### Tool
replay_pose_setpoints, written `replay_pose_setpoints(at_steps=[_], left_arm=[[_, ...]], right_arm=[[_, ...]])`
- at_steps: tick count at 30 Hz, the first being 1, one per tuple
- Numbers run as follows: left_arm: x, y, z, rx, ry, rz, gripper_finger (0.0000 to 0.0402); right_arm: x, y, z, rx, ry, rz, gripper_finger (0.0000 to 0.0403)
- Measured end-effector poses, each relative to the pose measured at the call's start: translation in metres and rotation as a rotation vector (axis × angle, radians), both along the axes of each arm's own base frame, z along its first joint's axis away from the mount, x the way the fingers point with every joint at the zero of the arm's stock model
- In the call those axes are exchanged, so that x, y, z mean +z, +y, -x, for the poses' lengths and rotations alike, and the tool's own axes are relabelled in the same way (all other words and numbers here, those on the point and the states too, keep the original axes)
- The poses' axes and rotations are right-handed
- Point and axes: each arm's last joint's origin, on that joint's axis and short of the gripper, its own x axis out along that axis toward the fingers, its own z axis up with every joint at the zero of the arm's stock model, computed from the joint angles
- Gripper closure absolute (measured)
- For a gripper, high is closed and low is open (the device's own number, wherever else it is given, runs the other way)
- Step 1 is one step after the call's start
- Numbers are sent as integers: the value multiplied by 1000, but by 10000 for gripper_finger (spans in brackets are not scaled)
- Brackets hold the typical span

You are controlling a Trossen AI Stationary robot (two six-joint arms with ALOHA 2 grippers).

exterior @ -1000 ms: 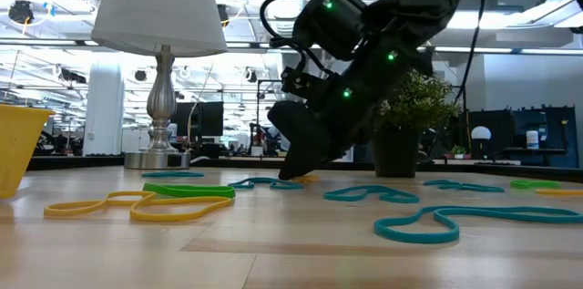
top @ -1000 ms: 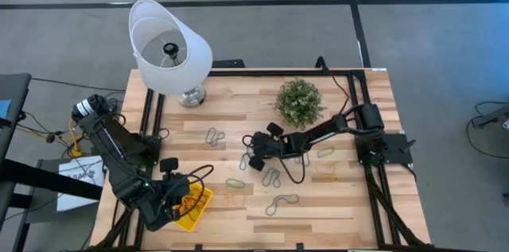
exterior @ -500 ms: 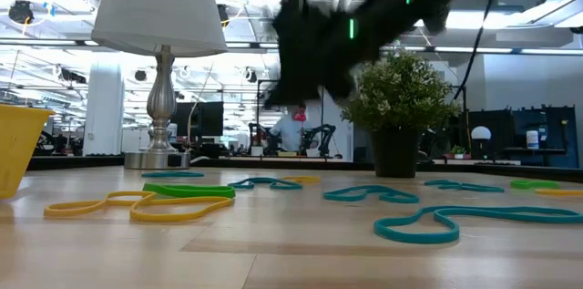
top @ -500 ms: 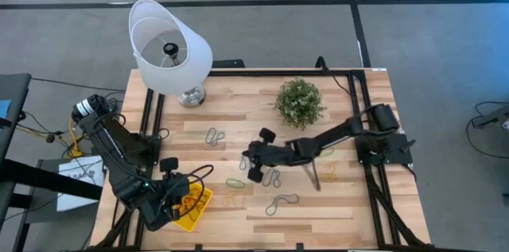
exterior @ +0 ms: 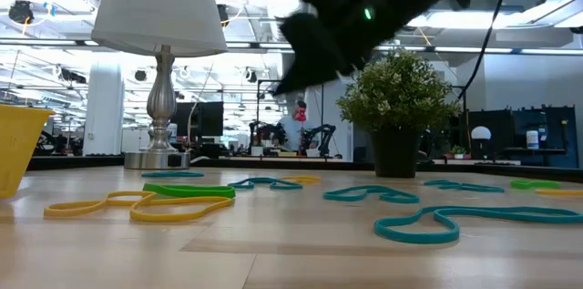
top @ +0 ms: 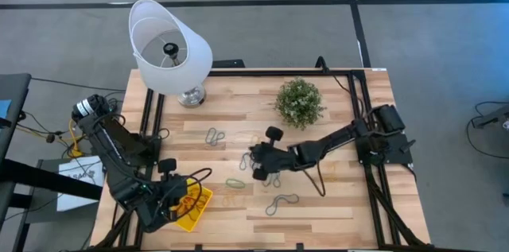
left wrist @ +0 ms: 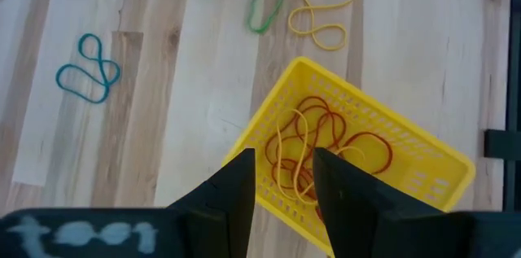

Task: Pick and place items into bin
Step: Put the top yellow rubberband into the yellow bin

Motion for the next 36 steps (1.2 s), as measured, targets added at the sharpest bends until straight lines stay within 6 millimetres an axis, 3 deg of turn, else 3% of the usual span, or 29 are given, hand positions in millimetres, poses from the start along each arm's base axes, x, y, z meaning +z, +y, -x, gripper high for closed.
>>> replay_pose_setpoints(at_steps=[6,12,17,36], left_arm=[[0,1,0,-17,-6,-26,288],[0,1,0,4,-11,-15,288],[0,1,0,31,-13,1,288],[0,0,1,26,4,13,288]], right_arm=[[-14,-24,2,35,165,-96,337],[-14,-47,-2,-11,164,-86,265],[-14,-60,-4,-44,162,-92,231],[-22,-66,2,-130,152,-185,240]])
